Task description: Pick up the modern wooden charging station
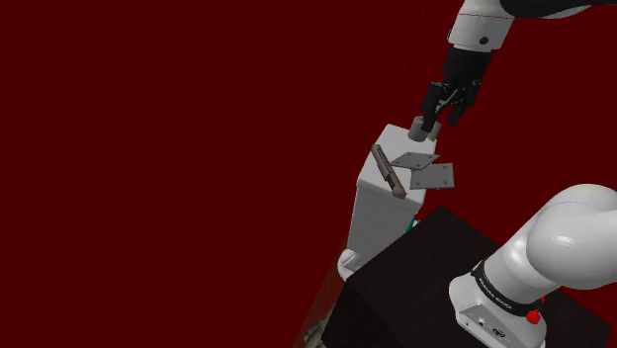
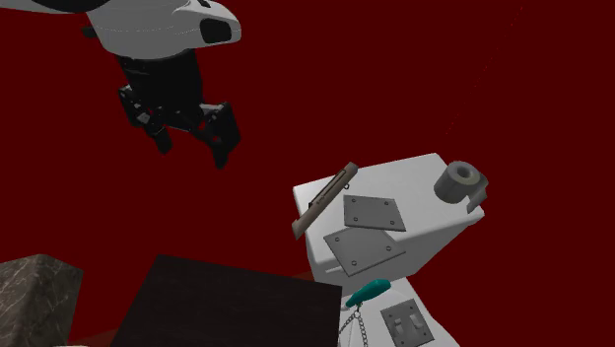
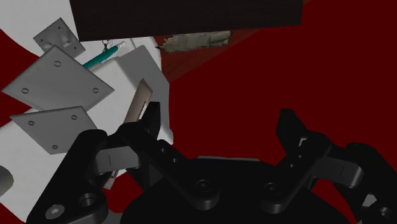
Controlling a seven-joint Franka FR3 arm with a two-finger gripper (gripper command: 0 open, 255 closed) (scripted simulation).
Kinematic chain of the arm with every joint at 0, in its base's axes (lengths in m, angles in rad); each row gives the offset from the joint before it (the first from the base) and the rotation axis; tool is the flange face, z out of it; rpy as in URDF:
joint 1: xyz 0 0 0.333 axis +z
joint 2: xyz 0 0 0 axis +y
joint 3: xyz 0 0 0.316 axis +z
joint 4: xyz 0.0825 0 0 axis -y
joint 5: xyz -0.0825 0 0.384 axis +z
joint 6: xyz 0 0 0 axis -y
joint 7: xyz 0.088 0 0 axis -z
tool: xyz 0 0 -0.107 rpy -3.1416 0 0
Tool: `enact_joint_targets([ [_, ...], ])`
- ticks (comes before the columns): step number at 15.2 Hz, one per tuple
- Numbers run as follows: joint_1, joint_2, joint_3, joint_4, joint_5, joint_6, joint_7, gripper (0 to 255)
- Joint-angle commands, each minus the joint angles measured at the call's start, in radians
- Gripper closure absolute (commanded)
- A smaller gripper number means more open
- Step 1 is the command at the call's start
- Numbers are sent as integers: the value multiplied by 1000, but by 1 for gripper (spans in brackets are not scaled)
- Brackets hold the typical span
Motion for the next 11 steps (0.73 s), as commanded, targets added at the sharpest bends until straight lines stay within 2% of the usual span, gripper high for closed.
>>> enact_joint_targets([
  [1,0,0,0,0,0,0,0,0],
  [11,-73,206,-54,-129,-42,370,13,0],
])
